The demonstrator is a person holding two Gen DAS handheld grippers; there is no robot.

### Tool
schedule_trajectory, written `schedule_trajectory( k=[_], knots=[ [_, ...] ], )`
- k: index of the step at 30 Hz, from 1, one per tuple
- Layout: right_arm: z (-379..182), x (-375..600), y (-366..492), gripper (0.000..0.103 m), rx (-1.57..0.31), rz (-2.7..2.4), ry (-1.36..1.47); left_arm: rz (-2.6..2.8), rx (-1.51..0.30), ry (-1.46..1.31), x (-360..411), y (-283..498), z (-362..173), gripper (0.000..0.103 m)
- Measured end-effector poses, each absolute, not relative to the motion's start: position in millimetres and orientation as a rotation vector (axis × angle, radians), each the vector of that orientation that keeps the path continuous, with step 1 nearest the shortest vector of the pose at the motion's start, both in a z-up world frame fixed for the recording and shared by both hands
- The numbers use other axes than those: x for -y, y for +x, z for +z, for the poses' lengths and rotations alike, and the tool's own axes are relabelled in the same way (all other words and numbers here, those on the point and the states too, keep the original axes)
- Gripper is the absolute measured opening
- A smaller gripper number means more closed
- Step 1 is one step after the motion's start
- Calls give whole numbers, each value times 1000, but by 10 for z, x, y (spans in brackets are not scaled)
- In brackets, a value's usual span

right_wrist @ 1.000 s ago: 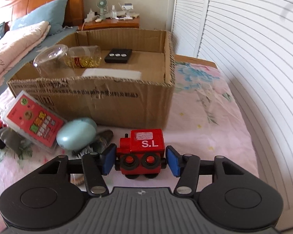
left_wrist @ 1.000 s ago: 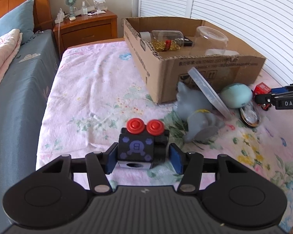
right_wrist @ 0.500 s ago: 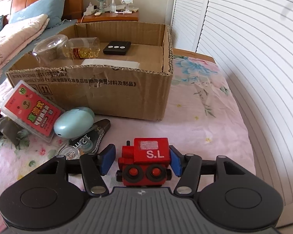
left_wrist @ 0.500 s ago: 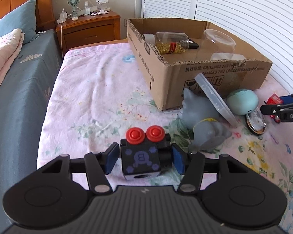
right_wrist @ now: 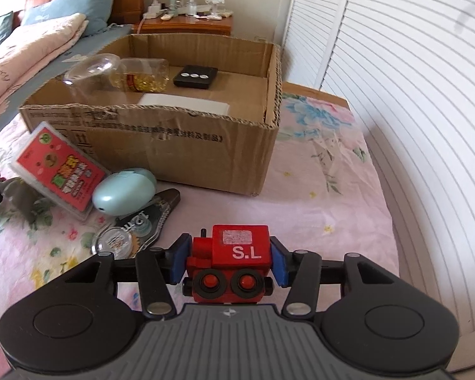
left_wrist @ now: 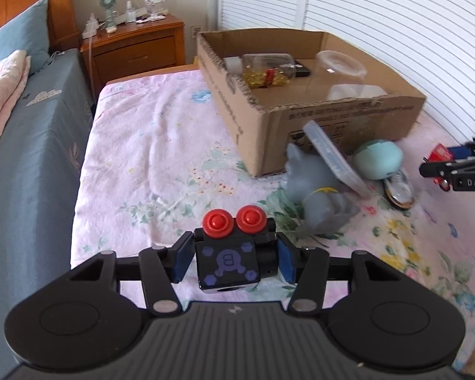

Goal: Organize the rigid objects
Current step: 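Hold the black cube with the left tool while the right tool grasps the red S.L toy car, then carry the cube and car into the cardboard box and release both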

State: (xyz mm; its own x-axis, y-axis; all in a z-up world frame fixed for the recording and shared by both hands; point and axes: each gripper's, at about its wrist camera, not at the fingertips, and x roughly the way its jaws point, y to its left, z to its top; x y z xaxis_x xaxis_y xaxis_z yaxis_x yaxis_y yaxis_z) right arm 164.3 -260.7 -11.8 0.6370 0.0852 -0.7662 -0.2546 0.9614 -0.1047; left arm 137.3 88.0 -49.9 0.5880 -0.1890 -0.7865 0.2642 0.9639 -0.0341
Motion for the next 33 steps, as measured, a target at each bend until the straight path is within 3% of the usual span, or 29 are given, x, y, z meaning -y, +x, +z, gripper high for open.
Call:
schedule_trajectory(
  k=[15, 26, 27, 29, 33],
  knots=[
    [503, 2526, 1537, 56, -710, 288, -249, -362, -744, 199, -632, 1545, 323, 53],
    [669, 2487, 1693, 56, -668, 293, -258, -373, -715, 185, -396, 2286, 390, 54],
    [666, 2494, 1704, 56, -669, 290, -256, -378, -699, 171, -395, 2318, 395, 56],
    [652, 2505, 1718, 56, -674, 284, -253, -362, -681, 144, -404, 2357, 409, 81],
    [618, 2515, 1744, 56, -683, 282, -252, -348, -641, 129, -454, 2264, 445, 92]
  ],
)
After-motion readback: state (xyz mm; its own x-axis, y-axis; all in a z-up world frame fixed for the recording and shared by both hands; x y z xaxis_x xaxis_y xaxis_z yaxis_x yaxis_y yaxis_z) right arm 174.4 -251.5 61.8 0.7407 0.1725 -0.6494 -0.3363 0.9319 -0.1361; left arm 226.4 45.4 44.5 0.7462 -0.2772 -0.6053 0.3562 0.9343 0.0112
